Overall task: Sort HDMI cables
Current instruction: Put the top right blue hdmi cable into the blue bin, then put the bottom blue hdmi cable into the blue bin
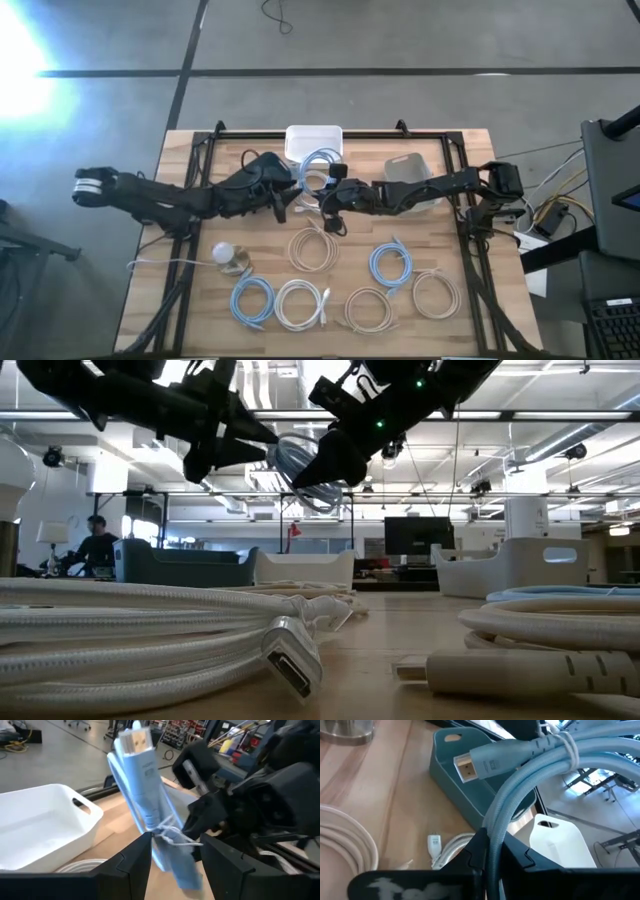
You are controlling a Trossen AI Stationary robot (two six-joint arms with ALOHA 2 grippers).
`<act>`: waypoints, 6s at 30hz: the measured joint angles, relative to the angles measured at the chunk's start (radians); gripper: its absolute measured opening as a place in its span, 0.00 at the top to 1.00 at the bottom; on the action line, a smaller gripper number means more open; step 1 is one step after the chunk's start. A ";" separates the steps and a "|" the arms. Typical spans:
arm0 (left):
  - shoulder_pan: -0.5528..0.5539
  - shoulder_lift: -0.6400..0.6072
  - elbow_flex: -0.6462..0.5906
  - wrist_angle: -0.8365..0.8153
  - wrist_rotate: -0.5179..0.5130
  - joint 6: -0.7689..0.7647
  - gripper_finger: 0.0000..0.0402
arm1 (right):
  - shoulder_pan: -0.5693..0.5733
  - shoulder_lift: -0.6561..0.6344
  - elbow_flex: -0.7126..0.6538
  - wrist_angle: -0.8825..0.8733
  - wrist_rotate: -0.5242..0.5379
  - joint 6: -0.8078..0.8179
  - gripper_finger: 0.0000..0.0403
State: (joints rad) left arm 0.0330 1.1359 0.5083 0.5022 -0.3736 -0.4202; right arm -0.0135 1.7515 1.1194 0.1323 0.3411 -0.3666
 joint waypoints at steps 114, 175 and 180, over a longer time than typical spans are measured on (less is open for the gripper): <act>0.072 -0.425 0.217 -1.376 -0.180 -0.071 0.84 | 0.006 -0.042 0.003 -0.073 -0.147 -0.052 0.70; 0.076 -0.376 0.298 -1.392 -0.289 0.066 0.54 | 0.004 -0.040 -0.011 -0.075 -0.164 0.006 0.72; 0.076 -0.371 0.277 -1.211 -0.094 0.215 0.54 | 0.004 -0.040 -0.011 -0.077 -0.181 0.044 0.71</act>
State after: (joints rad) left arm 0.1085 0.7646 0.7858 -0.7085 -0.4678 -0.2056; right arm -0.0093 1.7119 1.1088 0.0552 0.1606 -0.3231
